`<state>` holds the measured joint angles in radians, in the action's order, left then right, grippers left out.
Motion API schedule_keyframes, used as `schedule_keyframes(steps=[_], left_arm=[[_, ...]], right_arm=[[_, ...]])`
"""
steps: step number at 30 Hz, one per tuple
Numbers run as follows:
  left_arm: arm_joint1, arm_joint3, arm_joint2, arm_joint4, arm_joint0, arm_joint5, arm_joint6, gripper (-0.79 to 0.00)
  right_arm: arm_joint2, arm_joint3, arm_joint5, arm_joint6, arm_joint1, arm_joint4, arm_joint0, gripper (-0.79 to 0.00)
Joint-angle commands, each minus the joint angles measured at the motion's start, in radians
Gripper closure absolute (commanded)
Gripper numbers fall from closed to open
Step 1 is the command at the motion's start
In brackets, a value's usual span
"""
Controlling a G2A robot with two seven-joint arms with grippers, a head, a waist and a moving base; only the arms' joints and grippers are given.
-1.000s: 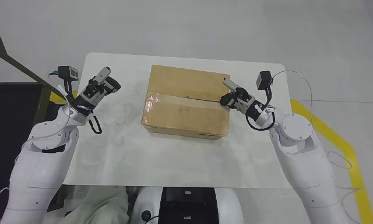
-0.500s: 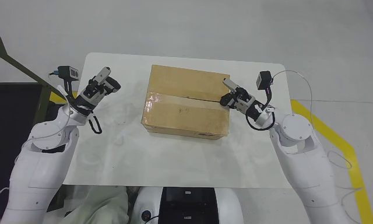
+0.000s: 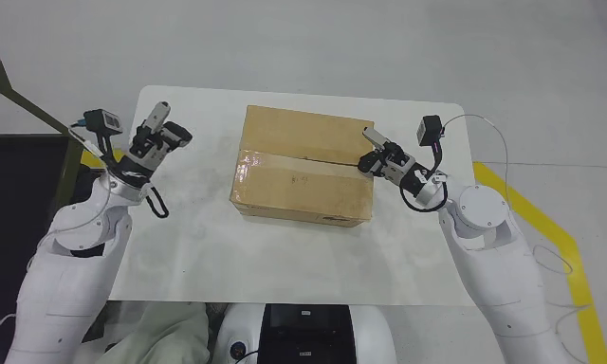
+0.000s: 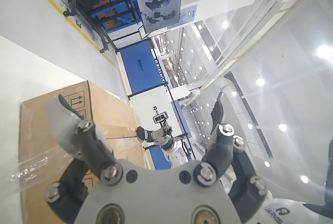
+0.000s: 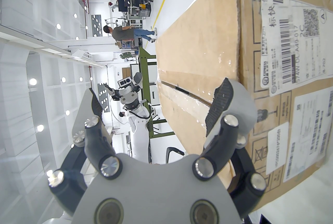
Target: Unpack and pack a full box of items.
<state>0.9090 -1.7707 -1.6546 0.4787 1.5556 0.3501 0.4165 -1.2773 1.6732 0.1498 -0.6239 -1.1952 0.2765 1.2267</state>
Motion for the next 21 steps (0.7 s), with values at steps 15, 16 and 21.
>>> schedule_keyframes(steps=[15, 16, 21], left_arm=[[0.020, -0.033, -0.007, 0.005, 0.223, 0.064, 0.058, -0.785], [0.021, -0.028, -0.006, 0.001, 0.226, 0.056, 0.066, -0.785], [0.027, 0.012, 0.030, -0.058, 0.198, 0.039, 0.065, -0.785]], right_arm=[[0.000, 0.000, 0.000, 0.000, 0.000, 0.000, 0.000, -0.785], [0.000, 0.000, 0.000, 0.000, 0.000, 0.000, 0.000, -0.785], [0.000, 0.000, 0.000, 0.000, 0.000, 0.000, 0.000, -0.785]])
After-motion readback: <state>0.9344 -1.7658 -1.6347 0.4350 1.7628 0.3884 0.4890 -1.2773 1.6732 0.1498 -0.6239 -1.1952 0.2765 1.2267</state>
